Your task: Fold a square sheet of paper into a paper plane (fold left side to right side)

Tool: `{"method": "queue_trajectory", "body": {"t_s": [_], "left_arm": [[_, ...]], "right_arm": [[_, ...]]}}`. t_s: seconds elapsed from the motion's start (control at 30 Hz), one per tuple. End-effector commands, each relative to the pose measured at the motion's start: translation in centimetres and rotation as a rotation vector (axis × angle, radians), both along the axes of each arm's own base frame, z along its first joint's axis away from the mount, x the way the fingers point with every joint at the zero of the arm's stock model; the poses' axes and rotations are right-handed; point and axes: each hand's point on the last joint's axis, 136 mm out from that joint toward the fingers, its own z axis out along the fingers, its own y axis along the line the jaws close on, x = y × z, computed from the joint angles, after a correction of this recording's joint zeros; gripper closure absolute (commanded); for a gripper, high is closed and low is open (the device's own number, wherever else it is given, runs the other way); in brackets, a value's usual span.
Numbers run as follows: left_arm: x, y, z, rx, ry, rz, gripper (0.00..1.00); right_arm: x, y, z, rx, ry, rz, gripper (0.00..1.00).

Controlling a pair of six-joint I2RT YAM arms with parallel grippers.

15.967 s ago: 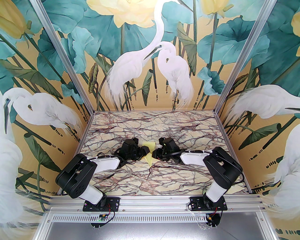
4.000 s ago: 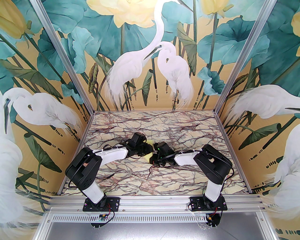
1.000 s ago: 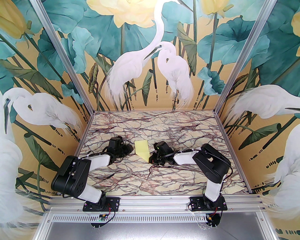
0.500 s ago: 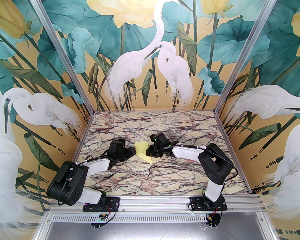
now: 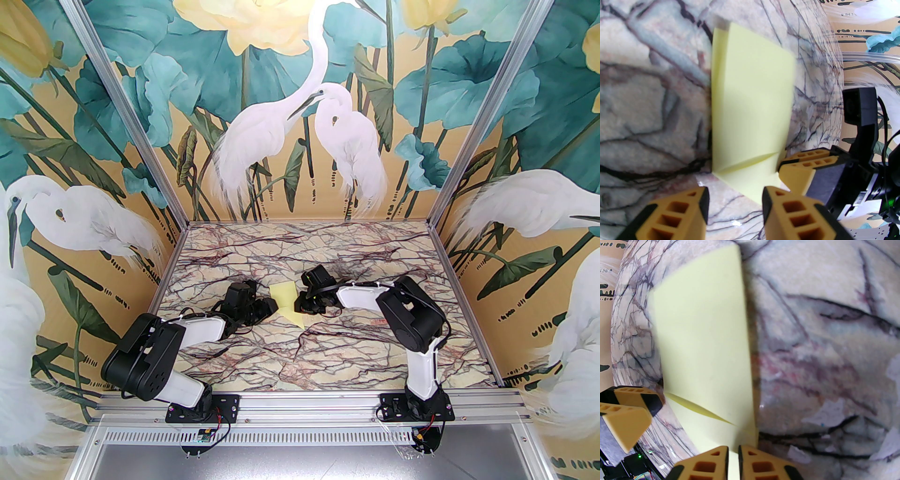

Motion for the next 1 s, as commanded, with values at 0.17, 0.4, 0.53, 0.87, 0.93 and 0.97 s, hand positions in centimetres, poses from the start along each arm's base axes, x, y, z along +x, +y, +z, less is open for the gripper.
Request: {"method": "queue_trajectory", "body": {"t_s": [0.17, 0.4, 0.53, 0.87, 0.93, 0.97], "left_arm": [[0.2, -1.7, 0.0, -0.034, -0.010, -0.052, 0.62], [0.3, -1.7, -0.1, -0.033, 0.000, -0.042, 0.62], [0.2, -1.1, -0.5, -0.007, 0.033, -0.001, 0.61], [0.3, 0.1, 1.1, 0.041, 0.004, 0.038, 0.56], [0.5, -0.3, 1.1, 0.021, 0.005, 0.030, 0.57], [0.5, -0.4, 1.1, 0.016, 0.009, 0.029, 0.57]], "right_arm": [[-0.2, 0.4, -0.6, -0.005, 0.005, 0.022, 0.85], [-0.3, 0.5, -0.8, -0.003, 0.010, 0.025, 0.85], [-0.3, 0.5, -0.7, -0.009, 0.007, 0.017, 0.85], [-0.9, 1.8, 1.4, 0.017, -0.032, 0.036, 0.84], [-0.7, 2.0, 1.5, 0.013, -0.028, 0.048, 0.84], [-0.6, 2.1, 1.5, 0.010, -0.022, 0.052, 0.84]]}}
